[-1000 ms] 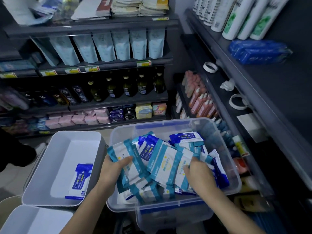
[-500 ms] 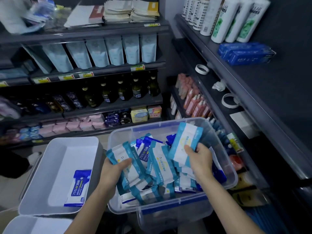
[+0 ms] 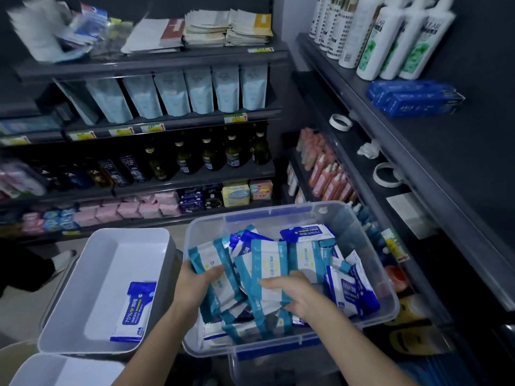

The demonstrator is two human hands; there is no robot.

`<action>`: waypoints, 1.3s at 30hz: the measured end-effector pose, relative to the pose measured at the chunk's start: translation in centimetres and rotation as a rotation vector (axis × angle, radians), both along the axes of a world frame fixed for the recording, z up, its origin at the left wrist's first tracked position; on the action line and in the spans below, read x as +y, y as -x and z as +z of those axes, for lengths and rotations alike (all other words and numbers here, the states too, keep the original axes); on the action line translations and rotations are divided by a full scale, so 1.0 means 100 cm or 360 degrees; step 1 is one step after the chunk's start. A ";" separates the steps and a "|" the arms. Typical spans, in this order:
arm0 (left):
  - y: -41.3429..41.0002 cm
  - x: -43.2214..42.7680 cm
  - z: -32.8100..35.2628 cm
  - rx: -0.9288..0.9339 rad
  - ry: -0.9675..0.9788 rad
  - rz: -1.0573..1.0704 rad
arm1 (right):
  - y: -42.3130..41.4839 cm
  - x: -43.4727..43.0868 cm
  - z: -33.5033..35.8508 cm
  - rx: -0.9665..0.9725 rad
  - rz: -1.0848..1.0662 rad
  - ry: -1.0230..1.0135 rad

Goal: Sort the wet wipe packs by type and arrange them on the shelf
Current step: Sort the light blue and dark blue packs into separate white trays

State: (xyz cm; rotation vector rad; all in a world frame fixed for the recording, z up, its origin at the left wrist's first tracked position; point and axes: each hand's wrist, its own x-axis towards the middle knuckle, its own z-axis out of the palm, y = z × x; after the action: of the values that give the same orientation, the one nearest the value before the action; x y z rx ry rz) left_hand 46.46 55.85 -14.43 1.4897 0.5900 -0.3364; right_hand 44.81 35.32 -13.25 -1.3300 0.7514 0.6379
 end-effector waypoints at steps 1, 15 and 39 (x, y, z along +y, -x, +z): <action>0.000 0.000 0.001 0.0005 -0.0001 0.0008 | 0.000 -0.001 -0.001 0.0021 0.0025 -0.0061; 0.011 -0.029 0.036 -0.0110 0.0340 0.0187 | -0.025 -0.019 0.007 -0.0407 0.0184 -0.0272; 0.125 0.139 0.076 -0.0346 0.0013 0.0925 | 0.014 0.186 0.054 -0.0648 0.0778 -0.0400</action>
State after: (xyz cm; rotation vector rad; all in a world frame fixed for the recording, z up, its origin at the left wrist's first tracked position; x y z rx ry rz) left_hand 33.92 69.78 -6.85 1.2596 0.8094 0.2704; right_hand 43.41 53.88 -7.89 -1.3558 0.0067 0.7829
